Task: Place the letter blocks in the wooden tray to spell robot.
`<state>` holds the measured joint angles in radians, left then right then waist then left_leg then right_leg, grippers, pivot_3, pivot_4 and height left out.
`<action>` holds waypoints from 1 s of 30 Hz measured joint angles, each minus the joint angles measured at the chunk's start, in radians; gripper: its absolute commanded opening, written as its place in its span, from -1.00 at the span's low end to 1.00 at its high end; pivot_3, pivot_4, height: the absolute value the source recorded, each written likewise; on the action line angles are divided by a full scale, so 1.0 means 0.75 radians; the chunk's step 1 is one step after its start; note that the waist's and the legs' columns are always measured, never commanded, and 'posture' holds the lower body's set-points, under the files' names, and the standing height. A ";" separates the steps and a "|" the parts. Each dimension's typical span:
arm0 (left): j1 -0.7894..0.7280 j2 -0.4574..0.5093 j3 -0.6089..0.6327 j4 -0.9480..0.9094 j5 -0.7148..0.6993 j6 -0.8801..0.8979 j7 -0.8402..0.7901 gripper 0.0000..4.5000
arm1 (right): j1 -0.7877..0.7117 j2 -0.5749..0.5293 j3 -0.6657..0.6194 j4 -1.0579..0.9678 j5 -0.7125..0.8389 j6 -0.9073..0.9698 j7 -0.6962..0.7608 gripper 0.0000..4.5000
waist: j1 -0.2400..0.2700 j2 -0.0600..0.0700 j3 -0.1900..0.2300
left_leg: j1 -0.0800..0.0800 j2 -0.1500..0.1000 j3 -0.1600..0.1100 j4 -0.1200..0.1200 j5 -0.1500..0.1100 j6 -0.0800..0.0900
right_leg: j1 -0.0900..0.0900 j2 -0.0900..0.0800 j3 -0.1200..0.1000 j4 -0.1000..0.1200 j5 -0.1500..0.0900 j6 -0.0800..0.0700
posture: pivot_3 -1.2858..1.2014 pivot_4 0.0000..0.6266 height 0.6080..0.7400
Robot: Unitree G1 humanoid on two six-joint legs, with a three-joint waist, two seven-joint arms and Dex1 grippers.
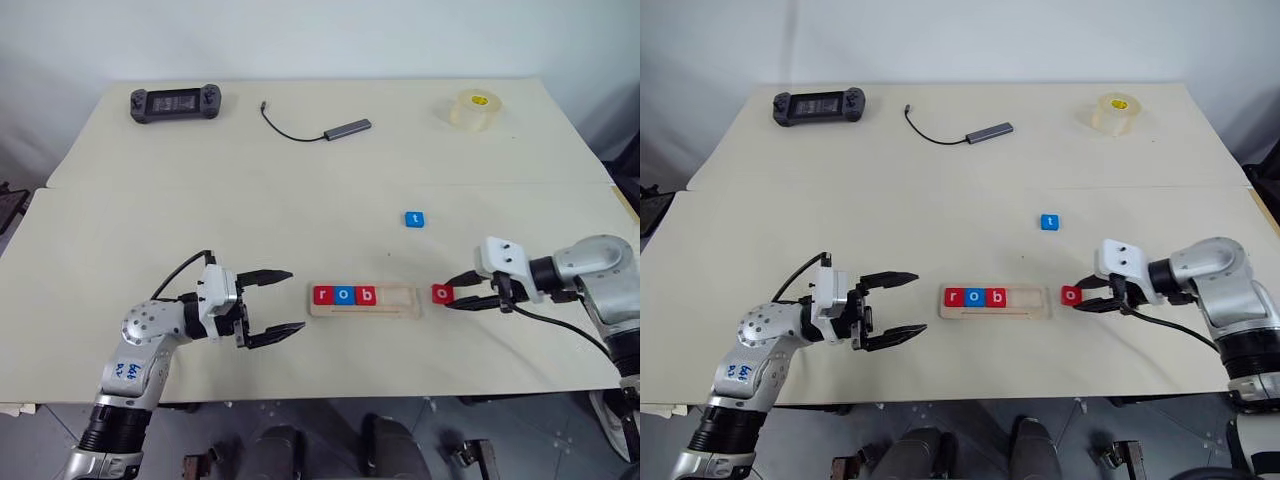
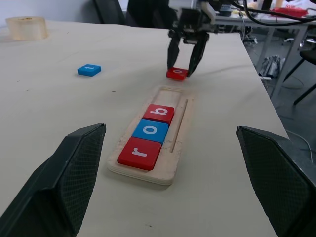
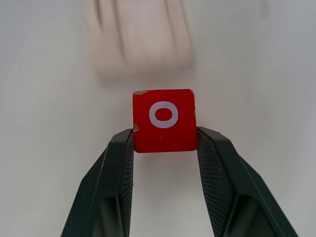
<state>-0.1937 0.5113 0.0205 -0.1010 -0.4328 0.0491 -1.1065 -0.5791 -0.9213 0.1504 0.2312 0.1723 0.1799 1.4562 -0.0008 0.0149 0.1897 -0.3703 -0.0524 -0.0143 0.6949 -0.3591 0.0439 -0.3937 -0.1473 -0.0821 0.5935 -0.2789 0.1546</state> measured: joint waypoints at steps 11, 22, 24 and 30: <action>0.041 -0.001 0.002 -0.009 0.001 -0.012 0.049 1.00 | -0.078 0.173 0.165 -0.296 0.001 0.362 -0.104 -0.36 | 0.020 0.000 0.000 | -0.002 -0.004 -0.004 0.001 -0.001 0.000 | 0.000 -0.002 -0.001 0.000 0.000 0.000 | 0.03 -0.52 1.00; 0.068 0.000 0.002 -0.055 0.001 -0.012 0.095 1.00 | -0.071 0.153 0.172 -0.225 -0.049 0.283 -0.097 -0.36 | 0.021 0.000 0.000 | -0.002 -0.003 -0.003 0.001 -0.001 0.000 | 0.000 -0.001 -0.002 0.000 0.000 0.000 | 0.03 -0.52 1.00; 0.070 0.000 0.002 -0.055 0.001 -0.012 0.096 1.00 | -0.071 0.150 0.171 -0.199 -0.052 0.279 -0.097 -0.36 | 0.021 0.000 0.000 | -0.002 -0.003 -0.003 0.001 -0.001 0.000 | 0.000 -0.001 -0.002 0.000 0.000 0.000 | 0.03 -0.52 1.00; 0.072 0.000 0.002 -0.055 0.001 -0.012 0.096 1.00 | -0.071 0.144 0.171 -0.188 -0.070 0.261 -0.088 0.12 | 0.021 0.000 0.000 | -0.002 -0.003 -0.003 0.001 -0.001 0.000 | 0.000 -0.001 -0.002 0.000 0.000 0.000 | 0.03 -0.52 1.00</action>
<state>-0.1399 0.5116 0.0221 -0.1424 -0.4322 0.0400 -1.0347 -0.6320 -0.8135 0.2790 0.0901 0.1202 0.3759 1.3904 0.0152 0.0148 0.1897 -0.3718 -0.0547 -0.0167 0.6955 -0.3594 0.0436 -0.3938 -0.1480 -0.0835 0.5935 -0.2788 0.1543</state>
